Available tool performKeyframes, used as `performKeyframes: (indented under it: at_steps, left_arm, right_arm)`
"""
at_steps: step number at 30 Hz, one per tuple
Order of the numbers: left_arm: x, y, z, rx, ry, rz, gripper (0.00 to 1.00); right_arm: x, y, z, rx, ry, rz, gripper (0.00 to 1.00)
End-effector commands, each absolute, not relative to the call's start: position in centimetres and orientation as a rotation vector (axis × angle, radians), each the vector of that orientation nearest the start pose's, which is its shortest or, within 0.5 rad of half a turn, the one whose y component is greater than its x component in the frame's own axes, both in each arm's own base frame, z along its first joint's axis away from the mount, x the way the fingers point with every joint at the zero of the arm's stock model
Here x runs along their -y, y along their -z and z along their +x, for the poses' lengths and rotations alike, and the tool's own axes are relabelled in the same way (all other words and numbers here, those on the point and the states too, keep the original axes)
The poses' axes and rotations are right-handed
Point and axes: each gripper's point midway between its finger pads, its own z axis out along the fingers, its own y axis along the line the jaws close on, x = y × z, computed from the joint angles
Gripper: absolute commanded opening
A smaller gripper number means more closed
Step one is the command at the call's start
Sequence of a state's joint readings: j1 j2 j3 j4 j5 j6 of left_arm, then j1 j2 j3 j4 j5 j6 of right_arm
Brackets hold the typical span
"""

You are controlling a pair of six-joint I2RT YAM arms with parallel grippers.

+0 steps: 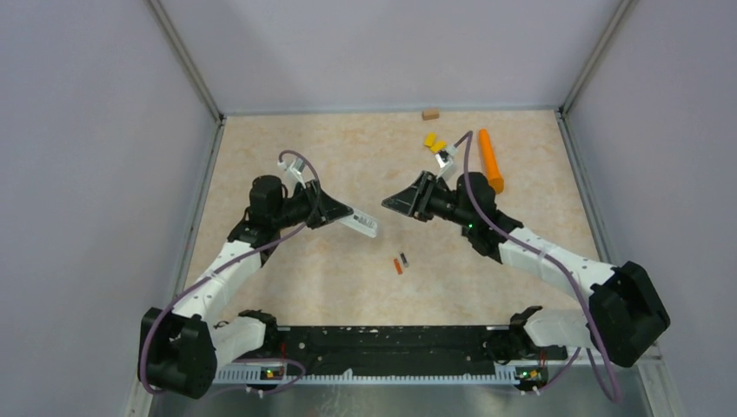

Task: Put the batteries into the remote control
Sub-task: Adjust the remote control, then remove the battery cover from the remote control.

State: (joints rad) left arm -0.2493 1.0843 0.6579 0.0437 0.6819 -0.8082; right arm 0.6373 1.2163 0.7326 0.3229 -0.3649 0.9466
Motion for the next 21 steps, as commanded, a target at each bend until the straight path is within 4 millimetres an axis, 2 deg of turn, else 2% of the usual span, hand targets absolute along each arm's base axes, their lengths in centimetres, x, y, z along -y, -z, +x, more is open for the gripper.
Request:
performKeyframes:
  at_steps: [1,4,9,12,15,21]
  left_arm:
    - [20.1,-20.4,27.9,-2.047,1.257,-0.076,0.0]
    - [20.1,-20.3,27.7,-2.042,1.268,-0.09,0.0]
    - [20.1,-20.4,27.6,-2.02,1.288,-0.104,0.0]
    - [20.3,-20.5,27.6,-2.013,1.309,-0.113,0.0]
    - [20.3,-20.5,27.7,-2.009,1.316,-0.127,0.0]
    - [20.1,-19.6,28.0,-2.026,1.298,-0.161,0.0]
  right_arm:
    - [-33.1,-22.5,25.9,-1.986,-1.451,0.049,0.35]
    - [-33.8,-21.2,25.9,-2.032,-1.434,0.097,0.33]
    - [-34.3,-19.9,25.5,-2.092,-1.415,0.116,0.36]
    - [-34.3,-19.4,25.2,-2.111,-1.425,0.121,0.27]
    - [-34.1,-18.7,25.1,-2.127,-1.415,0.13,0.23]
    - [-34.4,-16.7,25.1,-2.179,-1.398,0.142,0.26]
